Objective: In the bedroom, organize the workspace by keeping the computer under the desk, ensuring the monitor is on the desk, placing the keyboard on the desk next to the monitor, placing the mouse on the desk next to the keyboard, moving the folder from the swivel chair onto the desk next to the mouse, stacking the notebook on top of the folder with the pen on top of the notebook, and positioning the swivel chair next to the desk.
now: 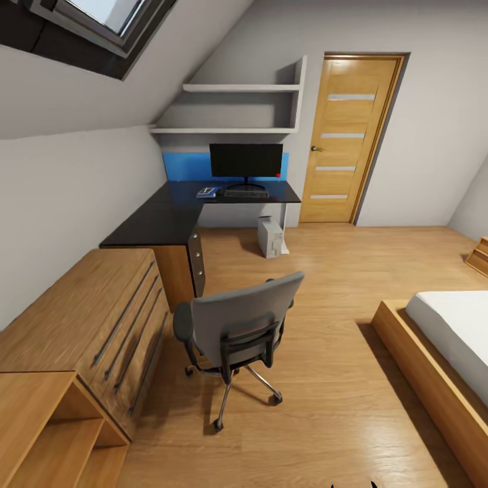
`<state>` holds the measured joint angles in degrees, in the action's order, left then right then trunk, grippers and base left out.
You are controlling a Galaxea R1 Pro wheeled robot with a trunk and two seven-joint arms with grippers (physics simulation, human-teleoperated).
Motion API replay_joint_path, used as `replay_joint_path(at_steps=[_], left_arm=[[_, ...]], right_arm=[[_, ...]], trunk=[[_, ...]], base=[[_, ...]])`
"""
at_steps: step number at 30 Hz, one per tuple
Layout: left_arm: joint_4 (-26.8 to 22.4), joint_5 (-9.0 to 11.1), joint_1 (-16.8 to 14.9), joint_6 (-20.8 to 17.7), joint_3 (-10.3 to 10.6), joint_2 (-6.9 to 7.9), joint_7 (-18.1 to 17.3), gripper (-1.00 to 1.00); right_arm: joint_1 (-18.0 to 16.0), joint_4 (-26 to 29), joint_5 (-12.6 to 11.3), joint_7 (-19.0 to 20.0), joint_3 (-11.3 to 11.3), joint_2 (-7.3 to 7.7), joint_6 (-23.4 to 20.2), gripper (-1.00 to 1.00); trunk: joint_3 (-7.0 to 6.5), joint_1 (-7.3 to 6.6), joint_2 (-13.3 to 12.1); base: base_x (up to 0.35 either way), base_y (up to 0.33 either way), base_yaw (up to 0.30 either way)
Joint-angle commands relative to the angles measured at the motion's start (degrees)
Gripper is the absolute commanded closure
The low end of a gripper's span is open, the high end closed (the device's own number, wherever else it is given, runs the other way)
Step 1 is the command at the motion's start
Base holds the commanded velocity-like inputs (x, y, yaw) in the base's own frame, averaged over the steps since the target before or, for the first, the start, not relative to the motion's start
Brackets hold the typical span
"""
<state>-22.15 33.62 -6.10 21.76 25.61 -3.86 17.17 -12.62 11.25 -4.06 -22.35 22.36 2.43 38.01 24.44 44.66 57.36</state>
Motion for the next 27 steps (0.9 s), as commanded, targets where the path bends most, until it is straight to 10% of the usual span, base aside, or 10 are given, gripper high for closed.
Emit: replay_joint_path(at_steps=[1, 8, 9, 15, 22, 27], left_arm=[[0.0, 0.3, -0.05, 0.22, 0.49, 0.06, 0.45, -1.0], [0.0, 0.34, -0.47, -1.59, 0.49, 0.23, 0.34, -1.0], [-0.16, 0.16, -4.76, -8.01, 0.49, -0.56, 0.4, -1.0], [-1.17, 0.05, -12.22, -12.67, 0.49, -3.21, 0.86, -1.0], [-1.79, 0.31, -22.45, -22.02, 0.49, -3.9, 1.17, -1.0], [-1.84, 0.51, -27.26, -23.73, 0.49, -4.0, 1.2, -1.0]], right_arm=[[-0.03, 0.0, -0.42, -0.24, 0.49, 0.03, 0.15, -1.0], [-0.03, 0.2, -0.38, -0.36, 0.59, 0.03, 0.52, -1.0], [-0.03, 0.6, -0.3, -0.56, 0.51, 0.06, 1.46, -1.0], [-1.32, 6.22, -0.73, -0.39, 0.35, 0.03, 0.53, -1.0], [-9.12, 11.87, -2.17, -0.15, 0.21, -0.13, -10.1, -1.0], [-16.37, 12.29, -7.82, 3.55, 0.15, -0.74, -19.79, -1.0]], trunk=[[0.24, 0.23, 0.45], [1.5, 1.77, 3.26], [1.68, 1.99, 3.66], [2.76, 3.3, 6.07], [4.01, 4.84, 8.88], [4.91, 5.94, 10.88]], base=[[0.0, 0.0, 0.0], [0.0, 0.0, 0.0], [0.0, 0.0, 0.0], [0.0, 0.0, 0.0], [0.0, 0.0, 0.0], [0.0, 0.0, 0.0]])
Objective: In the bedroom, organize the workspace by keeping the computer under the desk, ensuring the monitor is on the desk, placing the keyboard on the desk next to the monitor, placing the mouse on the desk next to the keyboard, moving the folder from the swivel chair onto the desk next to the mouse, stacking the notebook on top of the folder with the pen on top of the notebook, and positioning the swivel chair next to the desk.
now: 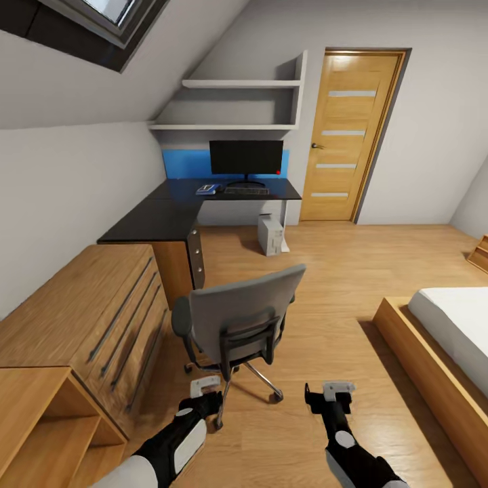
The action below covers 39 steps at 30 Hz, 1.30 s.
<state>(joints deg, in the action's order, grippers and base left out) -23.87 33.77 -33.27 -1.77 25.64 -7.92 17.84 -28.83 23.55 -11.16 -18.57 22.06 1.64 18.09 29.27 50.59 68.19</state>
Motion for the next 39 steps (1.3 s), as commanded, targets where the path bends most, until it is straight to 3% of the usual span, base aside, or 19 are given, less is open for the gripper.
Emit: replay_joint_path(at_steps=[1, 2, 3, 5, 6, 8, 11, 26, 28, 29, 31, 39], left_arm=[[-0.11, 0.37, -0.64, -0.32, 0.46, 0.05, 0.52, -1.0], [-0.12, 0.42, -1.63, -0.48, 0.46, 0.03, 0.52, -1.0], [0.17, 0.53, -3.09, -0.5, 0.43, 0.05, 0.45, -1.0], [1.69, 0.66, -3.73, -0.1, 0.35, 0.12, 0.15, -1.0], [5.63, 0.33, -4.08, 4.96, 0.47, 0.0, -0.18, -1.0], [6.35, 0.24, -4.12, 8.14, 0.42, 0.0, -0.22, -1.0], [7.1, 0.43, -4.16, 11.87, 0.24, 0.22, -0.06, -1.0], [7.09, 0.11, -4.17, 11.81, 0.62, -0.07, -0.21, -1.0], [7.14, 0.2, -4.18, 9.86, 0.69, -0.08, -0.17, -1.0], [7.16, 0.19, -4.2, 6.68, 0.7, -0.08, -0.13, -1.0], [7.23, 0.2, -4.2, 3.97, 0.75, -0.13, -0.12, -1.0], [7.42, 0.32, -4.24, -1.59, 0.86, -0.16, -0.14, -1.0]], right_arm=[[-1.16, -0.03, -1.75, 0.71, 0.45, -0.02, -1.37, -1.0], [-3.16, -0.03, -3.7, 2.6, 0.46, -0.16, -4.48, -1.0], [-7.38, -0.01, -7.17, 5.57, 0.45, -0.37, -11.57, -1.0], [-10.16, 0.0, -9.74, 6.99, 0.44, -0.87, -16.09, -1.0], [-11.72, -0.11, -11.54, 8.86, 0.9, -3.95, -19.0, -1.0], [-11.92, -0.17, -11.29, 9.35, 1.65, -5.72, -19.33, -1.0], [-12.03, -3.16, -10.57, 9.98, 5.3, -8.08, -18.85, -1.0], [-12.04, -4.06, -11.08, 9.87, 5.53, -8.14, -16.38, -1.0], [-12.04, -4.16, -11.08, 9.81, 5.57, -8.2, -15.2, -1.0], [-12.01, -4.19, -11.08, 9.77, 5.6, -8.22, -14.75, -1.0], [-11.98, -4.22, -11.08, 9.77, 5.58, -8.19, -14.45, -1.0], [-11.89, -4.22, -10.92, 9.93, 5.54, -8.07, -14.09, -1.0]], trunk=[[0.26, 0.23, 0.45], [0.44, 0.45, 0.85], [0.62, 0.67, 1.26], [0.98, 1.11, 2.06], [1.16, 1.32, 2.46], [1.52, 1.76, 3.26], [2.05, 2.42, 4.46], [4.75, 5.72, 10.48], [5.11, 6.16, 11.28], [5.29, 6.38, 11.68], [5.64, 6.82, 12.49], [7.08, 8.57, 15.69]], base=[[0.0, 0.0, 0.0], [0.0, 0.0, 0.0], [0.0, 0.0, 0.0], [0.0, 0.0, 0.0], [0.0, 0.0, 0.0], [0.0, 0.0, 0.0], [0.0, 0.0, 0.0], [0.0, 0.0, 0.0], [0.0, 0.0, 0.0], [0.0, 0.0, 0.0], [0.0, 0.0, 0.0], [0.0, 0.0, 0.0]])
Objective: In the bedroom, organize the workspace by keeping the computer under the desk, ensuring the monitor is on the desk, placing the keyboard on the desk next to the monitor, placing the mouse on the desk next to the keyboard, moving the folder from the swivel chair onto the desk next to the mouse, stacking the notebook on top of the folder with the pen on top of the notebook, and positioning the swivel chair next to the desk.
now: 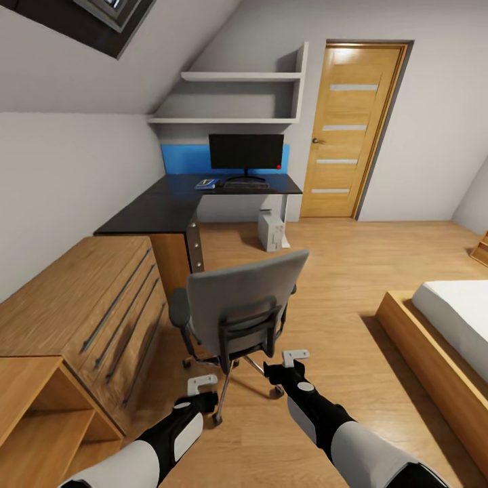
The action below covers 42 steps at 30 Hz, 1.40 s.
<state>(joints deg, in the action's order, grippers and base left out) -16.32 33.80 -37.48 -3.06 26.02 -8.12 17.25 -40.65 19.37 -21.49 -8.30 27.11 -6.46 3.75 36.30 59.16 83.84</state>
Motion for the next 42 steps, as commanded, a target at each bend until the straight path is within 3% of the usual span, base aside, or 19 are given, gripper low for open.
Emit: replay_joint_path(at_steps=[1, 8, 26, 31, 42], left_arm=[[-0.12, 0.29, -0.03, -1.0, 0.49, 0.04, 0.44, -1.0], [-0.11, 0.35, 0.01, -3.63, 0.45, 0.04, 0.38, -1.0], [-0.2, 0.3, -0.04, -3.9, 0.36, 0.04, 0.33, -1.0], [-0.27, 0.34, -1.67, -2.28, 0.16, -1.4, 0.3, -1.0], [-0.72, 0.9, -3.48, 1.15, -0.16, -0.06, 0.58, -1.0]], right_arm=[[-0.06, -0.04, -0.56, -0.33, 0.49, 0.02, 0.26, -1.0], [-0.04, -0.07, -0.5, -0.32, 0.49, 0.04, 0.29, -1.0], [-0.04, -0.2, -0.41, -0.31, 0.57, -0.03, 0.38, -1.0], [-1.67, -1.03, -0.78, -0.22, 0.69, -0.17, 1.99, -1.0], [-1.46, -0.13, -0.24, -0.31, 0.78, 0.16, 4.26, -1.0]], trunk=[[0.24, 0.22, 0.44], [1.49, 1.76, 3.25], [4.72, 5.71, 10.47], [4.72, 5.71, 10.46], [4.72, 5.71, 10.46]], base=[[0.0, 0.0, 0.0], [0.0, 0.0, 0.0], [0.0, 0.0, 0.0], [0.0, 0.0, 0.0], [0.0, 0.0, 0.0]])
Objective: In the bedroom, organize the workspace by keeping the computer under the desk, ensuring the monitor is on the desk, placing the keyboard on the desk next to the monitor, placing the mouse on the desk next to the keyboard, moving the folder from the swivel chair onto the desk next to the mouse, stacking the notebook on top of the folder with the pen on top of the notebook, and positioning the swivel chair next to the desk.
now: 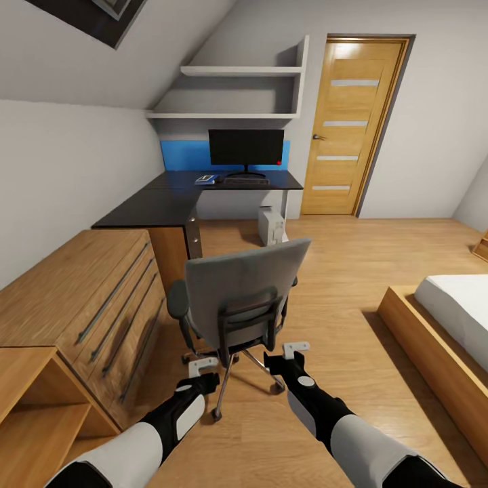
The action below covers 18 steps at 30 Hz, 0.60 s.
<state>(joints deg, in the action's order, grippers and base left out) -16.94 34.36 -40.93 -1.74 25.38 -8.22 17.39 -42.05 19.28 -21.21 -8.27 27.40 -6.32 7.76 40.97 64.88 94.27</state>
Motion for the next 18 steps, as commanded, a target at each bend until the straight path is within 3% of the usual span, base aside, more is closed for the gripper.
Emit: replay_joint_path(at_steps=[1, 6, 18], left_arm=[[-0.11, 0.35, -0.03, 0.15, 0.48, 0.08, 0.45, -1.0], [-0.11, 0.36, -0.03, 1.75, 0.46, 0.13, 0.45, -1.0], [-0.11, 0.38, -0.03, 4.11, 0.46, 0.14, 0.54, -1.0]], right_arm=[[-0.08, -0.04, -0.56, -0.34, 0.52, 0.01, 0.33, -1.0], [-0.07, -0.03, -0.54, -0.42, 0.55, -0.01, 0.43, -1.0], [-0.06, -0.03, -0.5, -0.43, 0.54, -0.01, 0.48, -1.0]], trunk=[[0.05, 0.0, 0.03], [0.05, 0.0, 0.03], [0.05, 0.0, 0.03]], base=[[0.0, 0.0, 0.0], [0.0, 0.0, 0.064], [0.0, 0.0, 0.227]])
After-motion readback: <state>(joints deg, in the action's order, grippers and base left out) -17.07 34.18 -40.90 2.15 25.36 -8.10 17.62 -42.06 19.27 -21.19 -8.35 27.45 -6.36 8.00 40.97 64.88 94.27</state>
